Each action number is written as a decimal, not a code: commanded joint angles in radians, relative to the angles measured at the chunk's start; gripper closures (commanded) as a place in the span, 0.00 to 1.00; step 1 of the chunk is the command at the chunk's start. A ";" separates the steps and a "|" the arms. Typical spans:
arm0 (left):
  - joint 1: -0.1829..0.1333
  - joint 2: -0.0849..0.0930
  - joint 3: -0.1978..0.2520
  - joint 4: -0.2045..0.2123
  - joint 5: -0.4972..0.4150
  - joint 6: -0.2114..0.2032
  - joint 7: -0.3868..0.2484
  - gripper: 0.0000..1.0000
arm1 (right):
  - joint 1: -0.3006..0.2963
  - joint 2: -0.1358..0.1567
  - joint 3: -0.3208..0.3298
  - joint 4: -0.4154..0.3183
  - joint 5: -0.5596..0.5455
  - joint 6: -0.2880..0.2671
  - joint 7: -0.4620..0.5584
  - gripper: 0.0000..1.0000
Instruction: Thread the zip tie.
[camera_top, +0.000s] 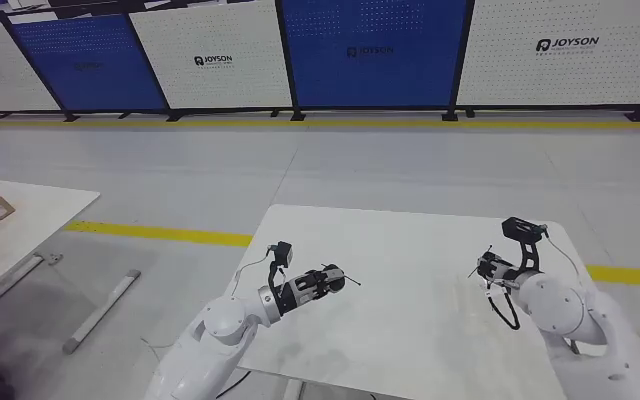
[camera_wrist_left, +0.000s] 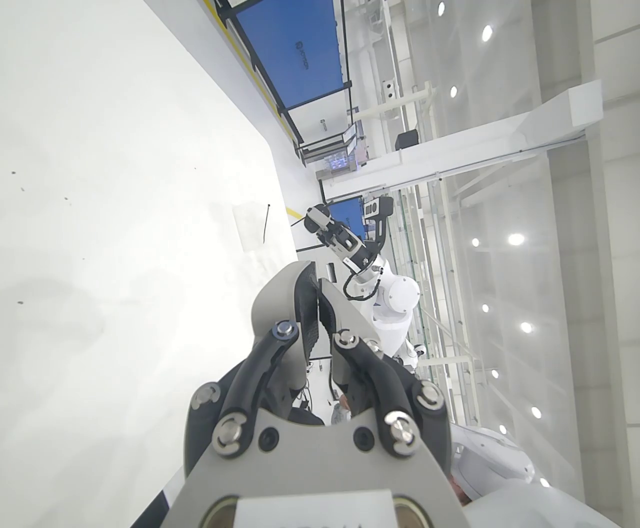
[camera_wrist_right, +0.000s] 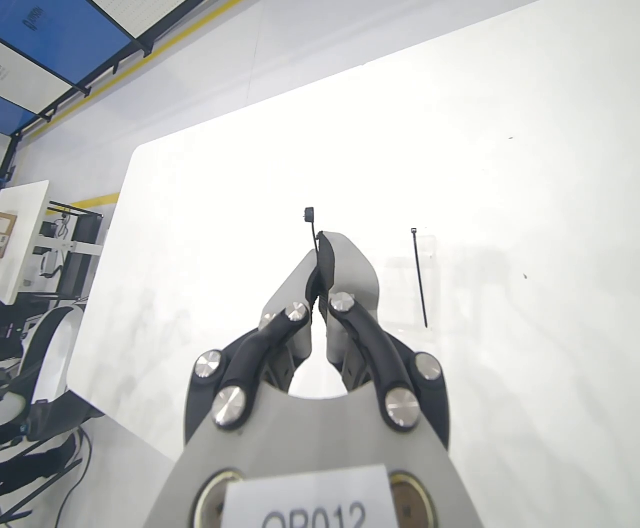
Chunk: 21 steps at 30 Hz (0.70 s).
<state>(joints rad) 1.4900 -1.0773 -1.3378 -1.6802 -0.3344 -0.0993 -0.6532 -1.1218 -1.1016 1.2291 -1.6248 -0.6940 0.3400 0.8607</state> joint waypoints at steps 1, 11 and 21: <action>0.000 0.000 0.000 0.000 0.000 0.000 0.000 1.00 | 0.000 0.000 0.000 0.000 0.000 0.000 0.000 1.00; 0.000 0.000 0.000 0.000 0.000 0.000 0.000 1.00 | 0.000 0.000 0.000 0.000 0.000 0.000 0.000 1.00; -0.018 -0.006 0.072 -0.003 0.172 -0.005 0.112 1.00 | 0.000 0.000 0.000 0.000 0.000 0.000 0.000 1.00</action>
<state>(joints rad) 1.4740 -1.0810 -1.2882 -1.6874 -0.1993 -0.1041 -0.5656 -1.1218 -1.1016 1.2291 -1.6248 -0.6941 0.3400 0.8607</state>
